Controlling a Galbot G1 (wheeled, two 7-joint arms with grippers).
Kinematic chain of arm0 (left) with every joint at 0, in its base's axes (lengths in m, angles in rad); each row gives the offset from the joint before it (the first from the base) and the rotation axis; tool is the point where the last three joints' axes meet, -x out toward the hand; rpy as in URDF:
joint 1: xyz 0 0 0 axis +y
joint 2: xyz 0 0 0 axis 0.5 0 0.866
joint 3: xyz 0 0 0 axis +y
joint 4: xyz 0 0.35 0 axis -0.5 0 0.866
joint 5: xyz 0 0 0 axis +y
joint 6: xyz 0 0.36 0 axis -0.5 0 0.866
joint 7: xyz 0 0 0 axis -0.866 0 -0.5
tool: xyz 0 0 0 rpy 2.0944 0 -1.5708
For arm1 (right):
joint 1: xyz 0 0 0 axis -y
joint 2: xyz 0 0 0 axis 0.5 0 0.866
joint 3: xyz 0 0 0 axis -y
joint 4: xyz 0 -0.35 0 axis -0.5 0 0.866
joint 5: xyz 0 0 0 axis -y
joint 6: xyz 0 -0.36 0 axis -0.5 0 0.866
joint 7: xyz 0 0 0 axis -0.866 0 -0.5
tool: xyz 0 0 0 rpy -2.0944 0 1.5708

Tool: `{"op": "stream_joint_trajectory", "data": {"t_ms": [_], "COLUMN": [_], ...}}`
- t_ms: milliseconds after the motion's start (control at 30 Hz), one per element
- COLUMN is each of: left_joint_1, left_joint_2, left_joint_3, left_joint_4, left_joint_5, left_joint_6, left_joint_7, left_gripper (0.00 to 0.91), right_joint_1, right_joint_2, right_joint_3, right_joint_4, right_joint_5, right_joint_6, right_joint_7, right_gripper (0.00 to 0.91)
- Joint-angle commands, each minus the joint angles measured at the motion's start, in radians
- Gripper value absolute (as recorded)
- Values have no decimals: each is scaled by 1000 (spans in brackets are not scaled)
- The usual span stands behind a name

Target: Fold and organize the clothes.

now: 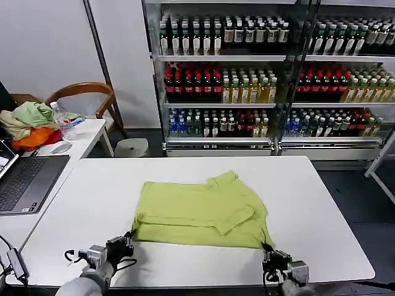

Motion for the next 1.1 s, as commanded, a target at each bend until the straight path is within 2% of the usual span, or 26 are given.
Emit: {"op": "stream_joint_trajectory", "data": {"t_ms": [33,500,533,567,600,633,733,800,933,1100], "left_joint_1": [214,350,352,352,348,342,311,302,286,224], "left_joint_2": [0,17,18,18,17,17,22,27,31,35], "left_joint_3": [-96,-112,-111,-110,-108,-103,-105,-114,-129,-149], "left_joint_4": [-132,-181,-183,-184,-183,-180,-170,-180,-234,-277], "left_joint_5": [31,69,71,74,78,88,84,77,35,-38], "left_joint_6": [-10,-18,-17,-17,-17,-14,18,18,2,-15], "left_joint_7": [5,9,10,11,12,0,-4,3,6,-6], "left_gripper": [30,40,50,131,806,907,907,907,907,907], "right_joint_1": [-126,-177,-177,-176,-175,-175,-182,-189,-198,-119], "right_joint_2": [-10,0,2,4,8,9,7,4,-3,-37], "right_joint_3": [58,77,74,73,69,67,68,71,93,132], "right_joint_4": [81,124,125,126,127,129,141,156,216,274], "right_joint_5": [-24,-58,-60,-62,-62,-63,-72,-107,-101,-44], "right_joint_6": [12,25,26,26,23,21,-4,-24,-32,-54], "right_joint_7": [-8,-4,-4,-3,-1,3,16,22,21,42], "right_gripper": [0,0,0,0,60,907,907,907,907,907]}}
